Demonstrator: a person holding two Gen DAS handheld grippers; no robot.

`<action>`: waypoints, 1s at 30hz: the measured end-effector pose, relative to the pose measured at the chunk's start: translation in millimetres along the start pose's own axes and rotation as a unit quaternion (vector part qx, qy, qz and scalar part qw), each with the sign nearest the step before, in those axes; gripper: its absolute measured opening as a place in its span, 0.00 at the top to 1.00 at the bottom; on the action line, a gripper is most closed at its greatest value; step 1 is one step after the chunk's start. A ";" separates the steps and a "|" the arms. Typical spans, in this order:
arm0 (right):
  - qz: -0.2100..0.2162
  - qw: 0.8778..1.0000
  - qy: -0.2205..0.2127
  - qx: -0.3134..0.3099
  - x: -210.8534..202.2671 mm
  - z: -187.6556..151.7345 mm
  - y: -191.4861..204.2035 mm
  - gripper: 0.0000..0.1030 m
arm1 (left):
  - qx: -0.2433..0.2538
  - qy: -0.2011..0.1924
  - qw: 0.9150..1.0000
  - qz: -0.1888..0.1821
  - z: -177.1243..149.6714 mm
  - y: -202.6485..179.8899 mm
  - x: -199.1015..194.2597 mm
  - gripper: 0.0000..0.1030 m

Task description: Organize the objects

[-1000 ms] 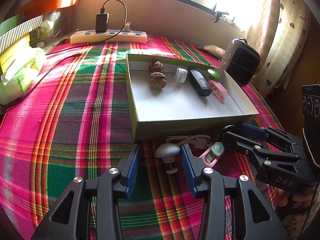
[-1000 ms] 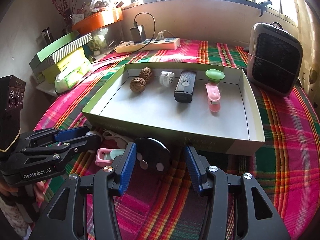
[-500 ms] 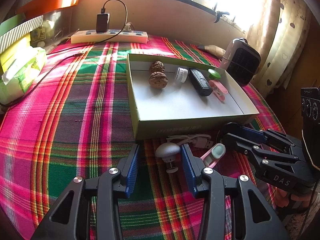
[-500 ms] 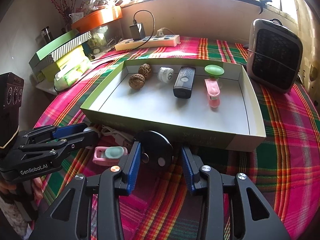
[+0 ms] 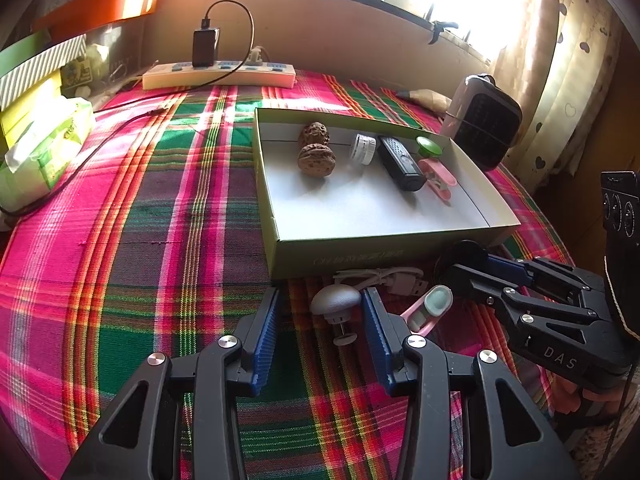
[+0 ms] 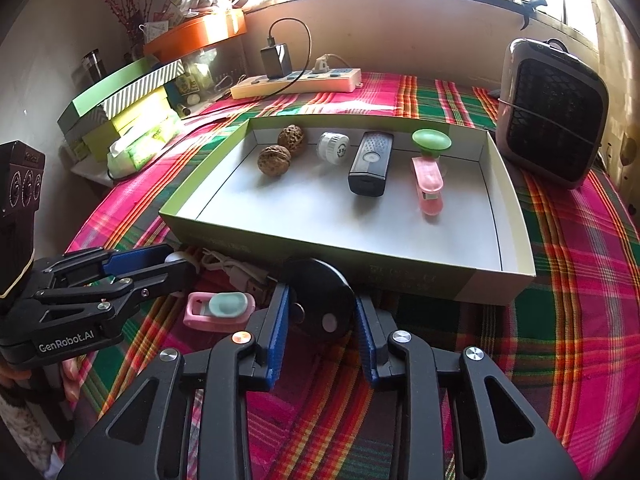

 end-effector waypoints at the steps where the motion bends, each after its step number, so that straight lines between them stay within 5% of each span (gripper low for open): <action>1: 0.000 1.000 0.000 0.000 -0.1 0.2 0.3 0.69 | 0.001 0.000 1.000 0.001 -0.6 -0.3 0.1 0.61; 30: -0.003 1.000 -0.003 -0.001 -2.1 -0.5 -1.2 0.69 | 0.024 -0.004 1.000 0.018 -2.3 -3.8 0.9 0.79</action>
Point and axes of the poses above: each gripper's, at about its wrist camera, not at the fingertips, and x roughly the way its jaws point, y to its left, z to its top, the point moved 9 cm from there along x, roughly the way its jaws point, and after that the axes turned 3 degrees about z, right-handed, at the moved point
